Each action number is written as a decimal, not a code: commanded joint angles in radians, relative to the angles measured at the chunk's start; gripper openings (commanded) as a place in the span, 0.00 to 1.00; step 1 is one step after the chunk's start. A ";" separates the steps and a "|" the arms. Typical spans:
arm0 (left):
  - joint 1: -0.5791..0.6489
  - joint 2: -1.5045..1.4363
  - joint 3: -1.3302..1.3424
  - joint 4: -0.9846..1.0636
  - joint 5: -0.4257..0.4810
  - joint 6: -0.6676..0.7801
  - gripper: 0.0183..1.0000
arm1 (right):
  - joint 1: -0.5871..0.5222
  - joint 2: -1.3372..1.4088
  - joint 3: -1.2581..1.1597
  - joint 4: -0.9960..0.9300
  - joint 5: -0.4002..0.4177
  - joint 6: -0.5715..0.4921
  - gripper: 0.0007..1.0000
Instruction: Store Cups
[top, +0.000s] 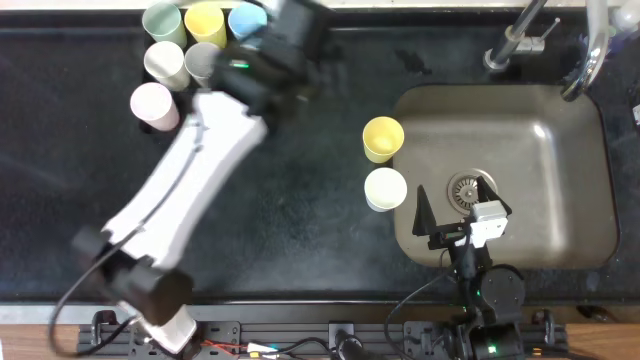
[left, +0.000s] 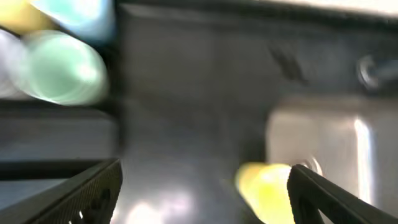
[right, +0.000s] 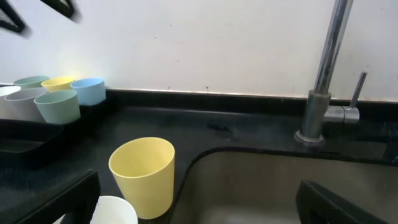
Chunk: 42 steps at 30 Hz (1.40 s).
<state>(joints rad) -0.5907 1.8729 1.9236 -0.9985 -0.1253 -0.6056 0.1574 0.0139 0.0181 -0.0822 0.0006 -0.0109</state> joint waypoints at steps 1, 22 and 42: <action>-0.085 0.108 0.059 -0.027 0.081 -0.133 0.88 | -0.001 -0.010 -0.013 0.005 0.000 0.004 1.00; -0.187 0.306 0.109 -0.140 0.147 -0.182 0.84 | -0.001 -0.010 -0.013 0.005 0.000 0.004 1.00; -0.135 0.285 0.205 -0.177 0.003 -0.240 0.02 | -0.001 -0.010 -0.013 0.005 0.000 0.004 1.00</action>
<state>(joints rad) -0.7586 2.2383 2.1010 -1.1511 -0.0368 -0.7948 0.1577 0.0139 0.0181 -0.0826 0.0002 -0.0113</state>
